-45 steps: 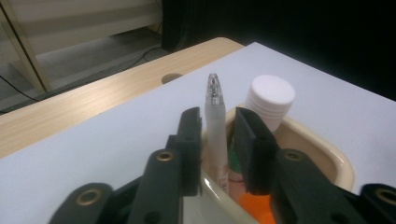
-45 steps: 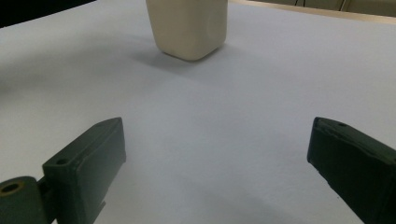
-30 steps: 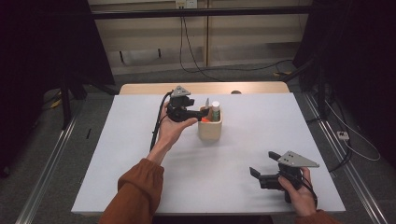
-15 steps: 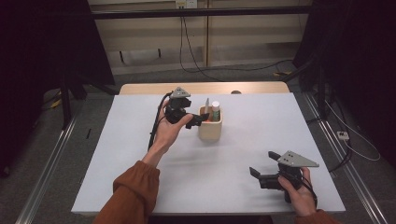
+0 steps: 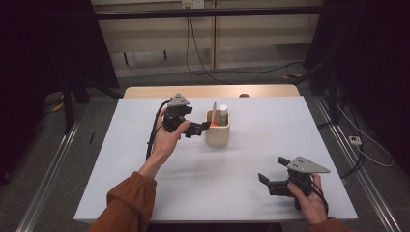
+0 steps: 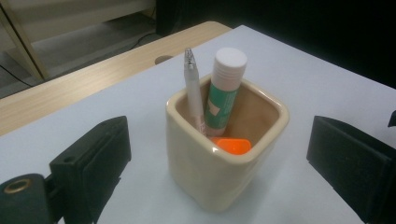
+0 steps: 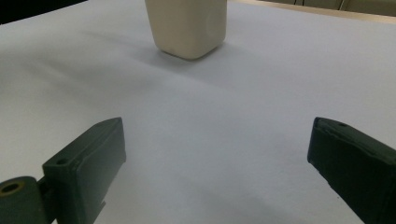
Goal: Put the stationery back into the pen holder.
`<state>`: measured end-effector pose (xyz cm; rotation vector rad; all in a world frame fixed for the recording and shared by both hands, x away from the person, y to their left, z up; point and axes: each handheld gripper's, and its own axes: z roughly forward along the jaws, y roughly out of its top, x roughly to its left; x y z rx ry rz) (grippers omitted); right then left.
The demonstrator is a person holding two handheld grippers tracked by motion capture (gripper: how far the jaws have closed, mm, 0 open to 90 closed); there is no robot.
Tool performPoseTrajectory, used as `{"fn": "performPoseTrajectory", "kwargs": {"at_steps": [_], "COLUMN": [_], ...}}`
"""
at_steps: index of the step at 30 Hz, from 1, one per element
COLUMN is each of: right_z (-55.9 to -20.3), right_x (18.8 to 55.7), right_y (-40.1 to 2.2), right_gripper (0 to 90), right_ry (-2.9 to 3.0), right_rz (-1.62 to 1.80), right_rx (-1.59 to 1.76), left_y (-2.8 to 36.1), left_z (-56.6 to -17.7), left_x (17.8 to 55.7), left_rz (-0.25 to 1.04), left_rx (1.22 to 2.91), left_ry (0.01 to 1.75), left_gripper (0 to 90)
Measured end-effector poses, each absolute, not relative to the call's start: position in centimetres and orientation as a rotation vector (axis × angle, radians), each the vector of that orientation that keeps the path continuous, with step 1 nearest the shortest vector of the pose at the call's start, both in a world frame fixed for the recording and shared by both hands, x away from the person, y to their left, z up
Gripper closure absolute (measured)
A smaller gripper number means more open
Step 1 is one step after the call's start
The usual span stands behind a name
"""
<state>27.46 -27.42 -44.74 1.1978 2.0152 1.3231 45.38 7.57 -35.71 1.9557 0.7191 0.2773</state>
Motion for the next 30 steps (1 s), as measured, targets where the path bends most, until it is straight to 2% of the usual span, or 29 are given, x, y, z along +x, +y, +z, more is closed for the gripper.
{"fn": "performPoseTrajectory", "kwargs": {"at_steps": [15, 30], "right_z": [-44.8, -44.8], "right_x": [27.5, 27.7], "right_y": [-27.4, -27.3], "right_gripper": [4.2, 4.1], "right_ry": [2.014, 2.016], "right_rz": [1.322, 1.320], "right_rx": [1.198, 1.203], "left_y": [9.9, 12.4], "left_z": [-35.5, -35.5], "left_x": [43.4, 41.1], "left_rz": [0.326, 0.323], "left_rx": [1.936, 1.966], "left_ry": [0.778, 0.751], "left_gripper": [6.4, 6.6]}}
